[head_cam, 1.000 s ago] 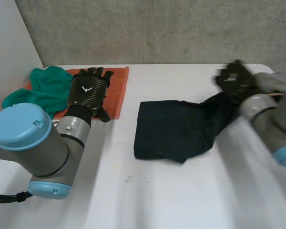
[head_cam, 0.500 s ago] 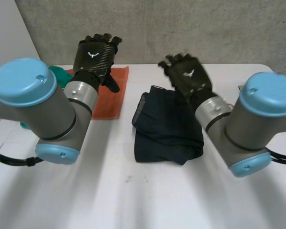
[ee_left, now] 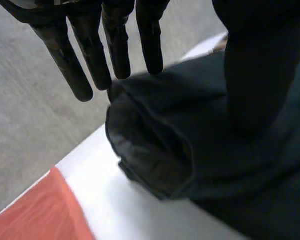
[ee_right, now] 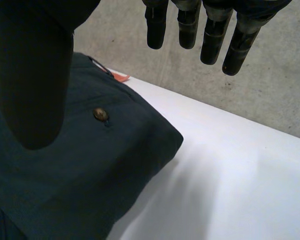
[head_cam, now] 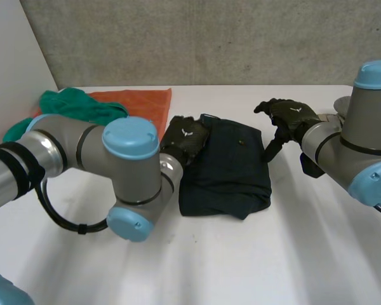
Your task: Fold the laundry.
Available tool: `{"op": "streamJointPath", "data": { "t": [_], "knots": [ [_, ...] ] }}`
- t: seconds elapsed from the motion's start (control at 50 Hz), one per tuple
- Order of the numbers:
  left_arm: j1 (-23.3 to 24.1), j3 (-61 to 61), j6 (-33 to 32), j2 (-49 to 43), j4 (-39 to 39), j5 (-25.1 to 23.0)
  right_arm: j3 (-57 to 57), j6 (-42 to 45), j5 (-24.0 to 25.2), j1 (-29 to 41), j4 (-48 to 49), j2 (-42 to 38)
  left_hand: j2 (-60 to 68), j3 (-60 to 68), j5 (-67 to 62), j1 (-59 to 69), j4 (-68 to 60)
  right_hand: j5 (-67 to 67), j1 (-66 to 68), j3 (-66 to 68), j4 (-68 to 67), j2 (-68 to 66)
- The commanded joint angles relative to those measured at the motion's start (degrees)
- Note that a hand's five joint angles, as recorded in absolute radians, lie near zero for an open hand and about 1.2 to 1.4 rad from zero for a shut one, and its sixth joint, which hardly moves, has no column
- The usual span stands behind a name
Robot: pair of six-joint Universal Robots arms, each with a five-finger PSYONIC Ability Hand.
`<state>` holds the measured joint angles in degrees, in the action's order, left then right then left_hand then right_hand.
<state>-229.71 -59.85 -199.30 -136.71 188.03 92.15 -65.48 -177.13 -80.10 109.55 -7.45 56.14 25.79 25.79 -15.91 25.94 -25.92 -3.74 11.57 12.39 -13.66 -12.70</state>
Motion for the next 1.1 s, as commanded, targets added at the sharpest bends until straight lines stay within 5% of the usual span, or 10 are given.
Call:
{"op": "streamJointPath", "data": {
  "t": [0.02,0.28,0.44,0.5,0.58,0.68,0.86,0.98,1.1],
  "knots": [
    [-0.03,-5.81,-5.83,0.75,7.0,0.13,2.72,3.28,0.12,0.31,-0.02,-2.08,8.98,8.98,-8.85,8.83,-8.85,3.74,-1.57,-2.39,3.66,2.7],
    [0.84,-9.13,-7.5,0.74,10.17,0.49,11.95,3.19,1.96,1.28,-6.08,-9.9,52.35,52.35,-52.23,52.2,-52.22,3.74,-1.57,-2.39,3.66,2.7],
    [2.43,-17.3,-6.98,10.22,10.08,0.4,18.37,3.63,5.3,1.72,-10.65,-16.49,53.73,53.73,-53.61,53.58,-53.6,3.74,-1.57,-2.39,3.66,2.7],
    [2.95,-19.25,-6.8,11.99,10.08,0.22,19.07,4.5,5.48,1.98,-11.36,-17.81,48.55,48.55,-48.42,48.4,-48.41,3.74,-1.57,-2.39,3.66,2.7],
    [3.92,-19.87,-7.06,13.49,9.99,0.4,18.46,6.53,4.95,2.51,-11.27,-18.43,5.86,5.86,-5.74,5.71,-5.73,3.74,-1.57,-2.39,3.66,2.7],
    [3.05,-16.1,-6.27,13.93,10.43,0.66,16.53,9.08,4.78,2.69,-10.92,-18.61,-11.33,-11.33,11.46,-11.49,11.47,3.74,-1.57,-2.39,3.66,2.7],
    [-0.74,-1.87,3.65,5.24,4.38,-0.22,12.14,11.8,4.78,2.78,-9.51,-16.85,-11.37,-11.37,11.49,-11.52,11.5,3.74,-1.57,-2.39,3.66,2.7],
    [-0.82,7.45,3.92,-4.24,-9.23,-0.92,10.29,11.89,3.29,2.78,-6.26,-15.53,-11.37,-11.37,11.49,-11.52,11.5,3.74,-1.57,-2.39,3.66,2.7],
    [-1.0,8.43,3.75,-6.99,-10.93,-0.13,9.67,12.07,2.4,2.86,-5.64,-15.36,-11.03,-11.03,11.16,-11.18,11.16,3.74,-1.57,-2.39,3.66,2.7]
  ]
}}
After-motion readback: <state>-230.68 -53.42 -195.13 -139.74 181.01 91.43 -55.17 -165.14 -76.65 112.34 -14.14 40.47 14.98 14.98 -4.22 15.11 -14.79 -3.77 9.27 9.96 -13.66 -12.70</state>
